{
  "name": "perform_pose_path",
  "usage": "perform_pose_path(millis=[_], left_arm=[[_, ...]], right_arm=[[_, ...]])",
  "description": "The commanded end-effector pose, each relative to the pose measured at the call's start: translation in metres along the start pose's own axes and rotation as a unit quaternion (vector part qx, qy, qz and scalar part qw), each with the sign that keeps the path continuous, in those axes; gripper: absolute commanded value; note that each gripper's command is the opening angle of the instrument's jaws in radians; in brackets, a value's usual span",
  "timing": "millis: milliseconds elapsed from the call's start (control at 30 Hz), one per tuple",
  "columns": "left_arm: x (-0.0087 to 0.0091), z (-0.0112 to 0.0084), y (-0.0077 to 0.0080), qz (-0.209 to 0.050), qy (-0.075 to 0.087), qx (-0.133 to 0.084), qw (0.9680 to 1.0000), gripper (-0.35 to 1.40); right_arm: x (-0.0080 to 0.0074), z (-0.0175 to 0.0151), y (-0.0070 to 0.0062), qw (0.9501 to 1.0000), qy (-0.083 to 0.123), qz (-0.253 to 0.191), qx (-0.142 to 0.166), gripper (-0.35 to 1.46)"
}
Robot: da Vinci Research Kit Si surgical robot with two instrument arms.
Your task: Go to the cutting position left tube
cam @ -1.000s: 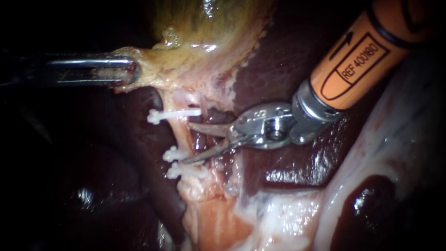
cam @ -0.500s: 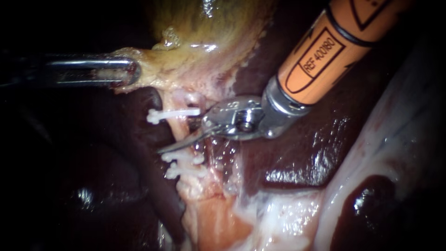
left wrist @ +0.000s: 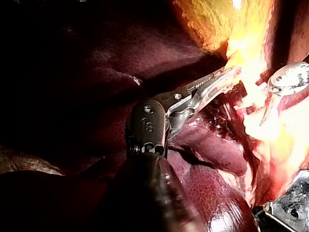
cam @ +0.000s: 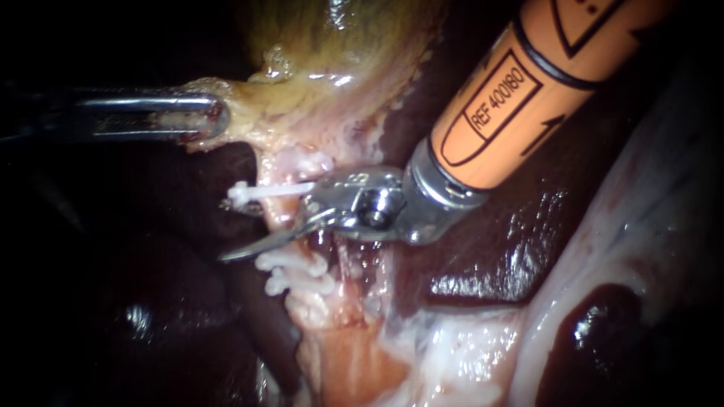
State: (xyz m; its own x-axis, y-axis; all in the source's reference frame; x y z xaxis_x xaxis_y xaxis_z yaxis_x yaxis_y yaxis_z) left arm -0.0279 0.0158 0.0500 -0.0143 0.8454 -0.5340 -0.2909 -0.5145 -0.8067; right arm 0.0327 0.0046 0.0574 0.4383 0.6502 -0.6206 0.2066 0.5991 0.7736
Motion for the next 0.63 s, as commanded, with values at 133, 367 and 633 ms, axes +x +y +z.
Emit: perform_pose_path(millis=[133,367,633], left_arm=[[0.0000,0.0000,0.0000,0.000,0.000,0.000,1.0000,-0.35],[0.0000,0.0000,-0.0001,0.000,0.000,-0.001,1.0000,-0.35],[0.0000,0.0000,-0.0001,0.000,0.000,0.000,1.0000,-0.35]], right_arm=[[0.0004,0.0002,-0.0011,0.9999,0.002,0.002,0.016,1.40],[0.0004,0.0003,-0.0013,0.9998,0.002,0.005,0.019,1.40],[0.0003,0.0003,-0.0011,0.9998,0.003,0.005,0.018,1.40]])
